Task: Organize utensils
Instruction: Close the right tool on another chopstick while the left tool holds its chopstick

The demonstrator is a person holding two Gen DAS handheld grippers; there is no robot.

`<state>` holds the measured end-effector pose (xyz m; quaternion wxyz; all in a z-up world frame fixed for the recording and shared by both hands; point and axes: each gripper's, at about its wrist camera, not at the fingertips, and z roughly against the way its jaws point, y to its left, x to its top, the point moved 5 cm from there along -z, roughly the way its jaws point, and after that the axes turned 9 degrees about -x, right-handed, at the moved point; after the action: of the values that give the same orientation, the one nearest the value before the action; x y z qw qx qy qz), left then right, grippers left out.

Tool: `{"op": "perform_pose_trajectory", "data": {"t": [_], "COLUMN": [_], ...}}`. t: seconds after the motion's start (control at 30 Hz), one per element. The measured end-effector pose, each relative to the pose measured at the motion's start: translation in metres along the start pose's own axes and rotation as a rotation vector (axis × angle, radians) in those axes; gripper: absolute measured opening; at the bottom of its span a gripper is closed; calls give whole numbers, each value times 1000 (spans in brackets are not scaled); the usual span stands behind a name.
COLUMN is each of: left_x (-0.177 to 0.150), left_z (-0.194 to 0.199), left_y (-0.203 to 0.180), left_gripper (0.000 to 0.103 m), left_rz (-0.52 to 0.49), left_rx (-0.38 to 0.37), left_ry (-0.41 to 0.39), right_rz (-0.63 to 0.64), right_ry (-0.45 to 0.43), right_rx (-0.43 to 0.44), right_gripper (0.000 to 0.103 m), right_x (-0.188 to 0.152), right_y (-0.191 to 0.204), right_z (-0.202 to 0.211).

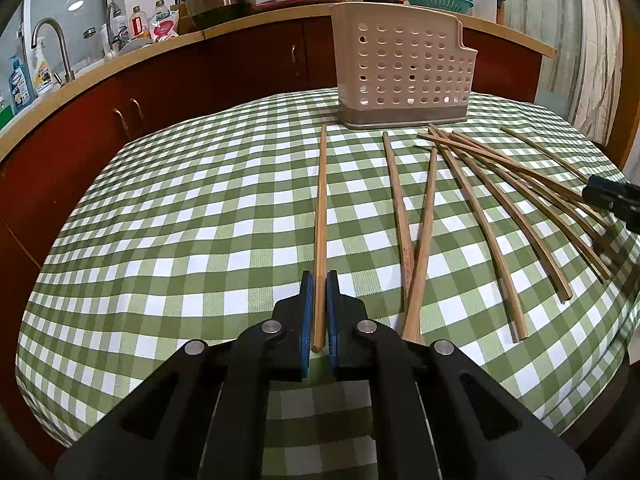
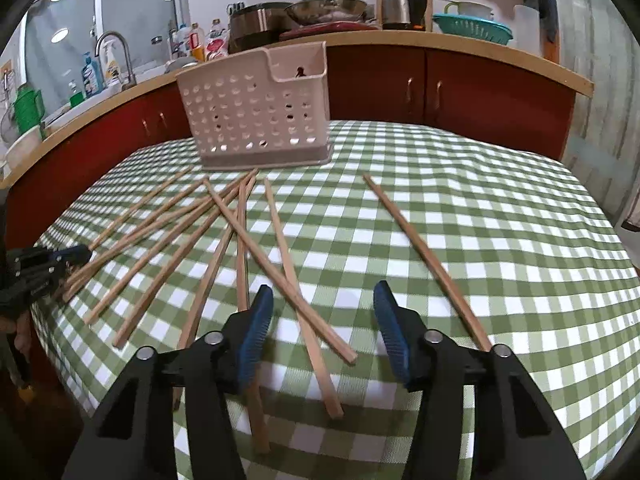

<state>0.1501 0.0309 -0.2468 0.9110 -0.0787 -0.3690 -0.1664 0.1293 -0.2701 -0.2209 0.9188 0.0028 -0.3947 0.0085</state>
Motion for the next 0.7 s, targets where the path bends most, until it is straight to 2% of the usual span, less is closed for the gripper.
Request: {"op": "perform_pose_trajectory", "data": {"t": [0.1, 0.27, 0.43, 0.7], "left_x": [0, 2, 2, 2], "left_z": [0, -1, -1, 0], "left_y": [1, 1, 1, 2], "left_gripper": [7, 7, 7, 7], "left_rz": [4, 4, 4, 5], "left_rx": [0, 1, 1, 6], "left_ry": [-1, -1, -1, -5], "right_rz": [18, 19, 40, 22], "right_ry": [24, 31, 20, -39], "right_rx": [28, 58, 58, 28], "right_gripper": [33, 17, 9, 9], "right_x": [-5, -8, -9, -5], "right_y": [3, 3, 7, 0], "right_z": [-4, -2, 2, 12]}}
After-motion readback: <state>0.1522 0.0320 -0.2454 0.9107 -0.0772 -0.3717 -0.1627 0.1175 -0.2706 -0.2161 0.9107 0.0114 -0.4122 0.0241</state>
